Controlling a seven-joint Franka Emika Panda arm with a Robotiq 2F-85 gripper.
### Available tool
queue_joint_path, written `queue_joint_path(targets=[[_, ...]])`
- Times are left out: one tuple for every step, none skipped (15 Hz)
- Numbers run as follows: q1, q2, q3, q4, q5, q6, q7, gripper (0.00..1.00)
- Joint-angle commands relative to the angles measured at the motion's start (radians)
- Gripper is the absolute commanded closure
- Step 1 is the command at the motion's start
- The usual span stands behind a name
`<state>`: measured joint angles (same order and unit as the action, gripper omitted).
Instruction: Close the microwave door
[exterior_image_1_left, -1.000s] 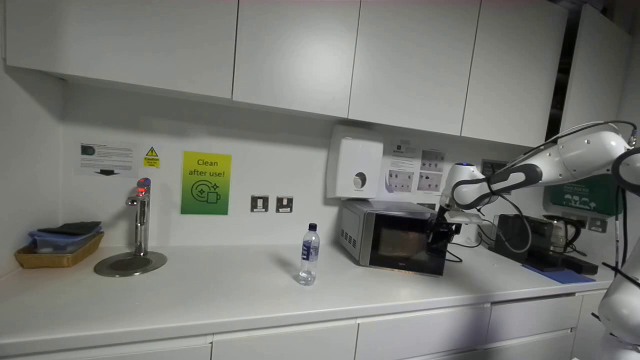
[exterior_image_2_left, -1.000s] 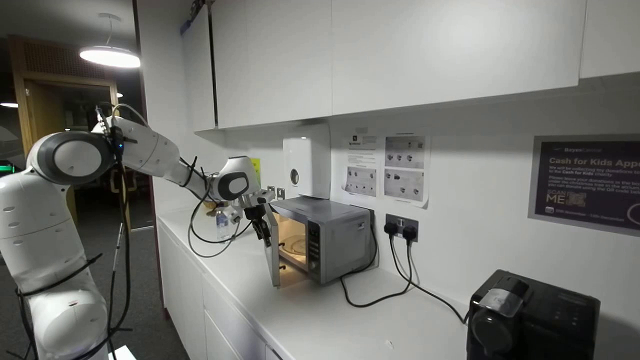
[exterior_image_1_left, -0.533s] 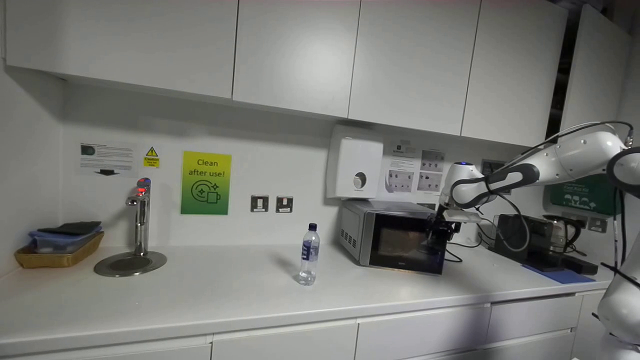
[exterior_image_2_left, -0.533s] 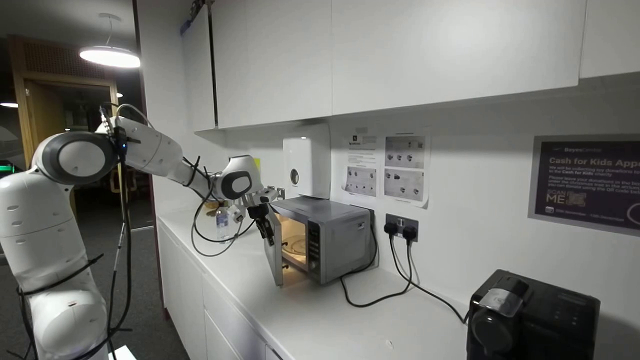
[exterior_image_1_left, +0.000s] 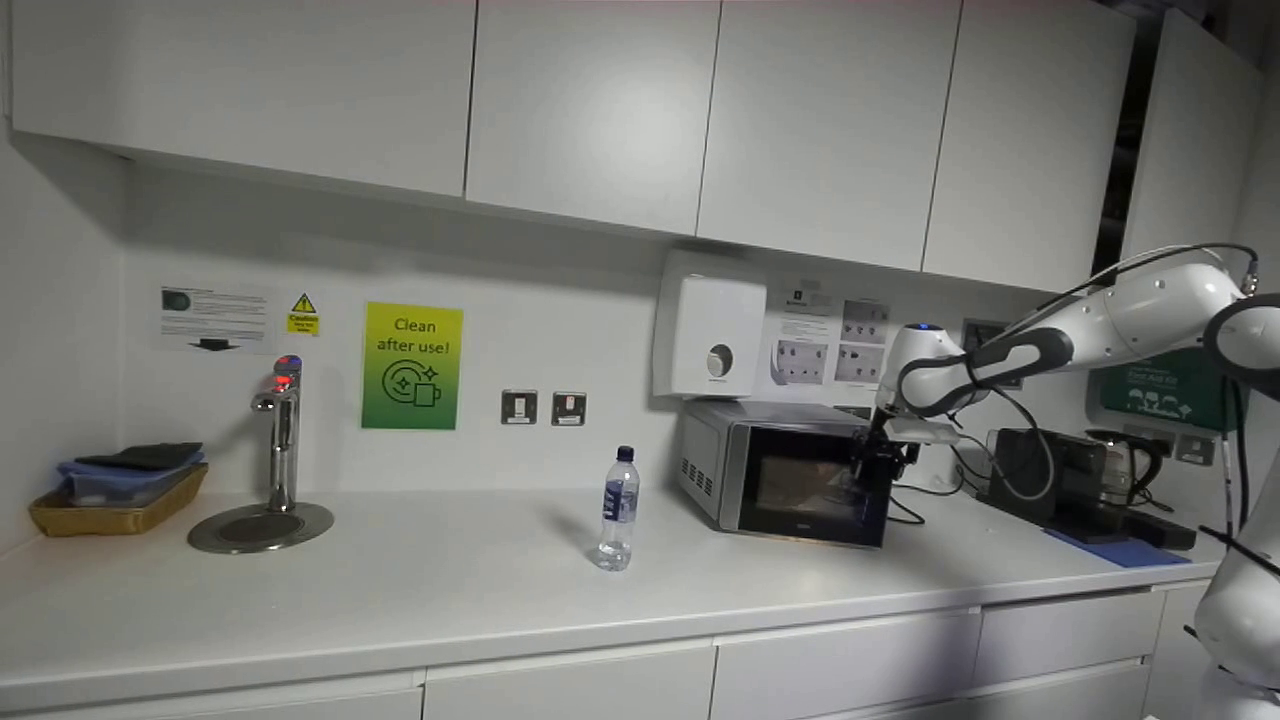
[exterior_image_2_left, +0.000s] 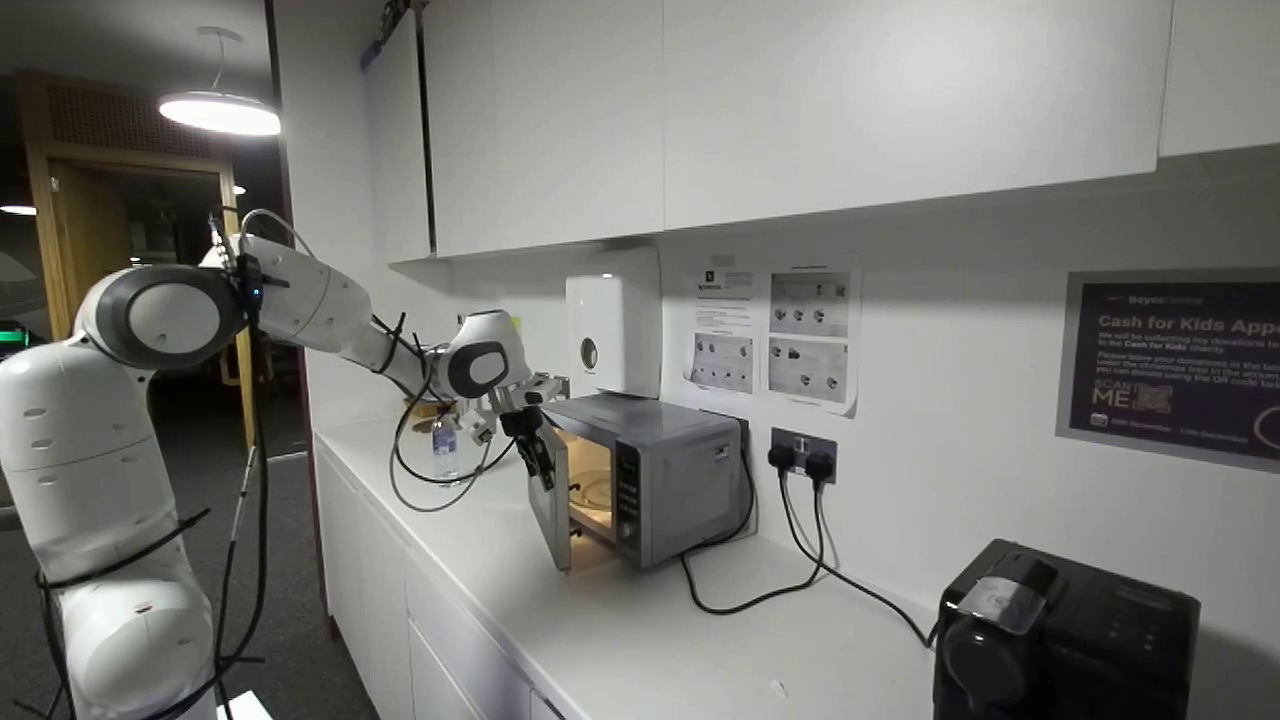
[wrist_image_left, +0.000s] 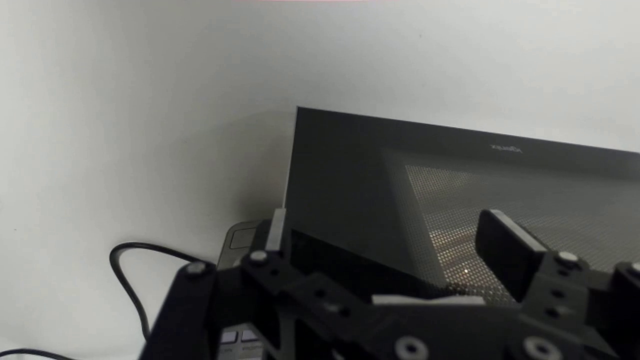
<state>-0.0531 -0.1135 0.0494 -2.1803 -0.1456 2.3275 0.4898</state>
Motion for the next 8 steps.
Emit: queue_joint_path(targets=[[0.001,0.034,-0.007,0.051,-0.025,-0.017,0.020,0.00],[0.002,0.040,-0.008,0.056,-0.026,-0.017,0.021,0.00],[0.002,0.046,-0.008,0.063,-0.027,-0.018,0.021,0.00],[0.003,0.053,-0.009,0.069,-0.028,-0.019,0.022,0.00],[0.004,0.058,-0.010,0.074,-0.028,-0.019,0.022,0.00],[0.005,0.064,-0.011,0.080,-0.030,-0.019,0.023,0.00],[0.005,0.071,-0.013,0.086,-0.031,-0.020,0.022,0.00],[0.006,0.077,-0.015,0.093,-0.031,-0.021,0.022,0.00]])
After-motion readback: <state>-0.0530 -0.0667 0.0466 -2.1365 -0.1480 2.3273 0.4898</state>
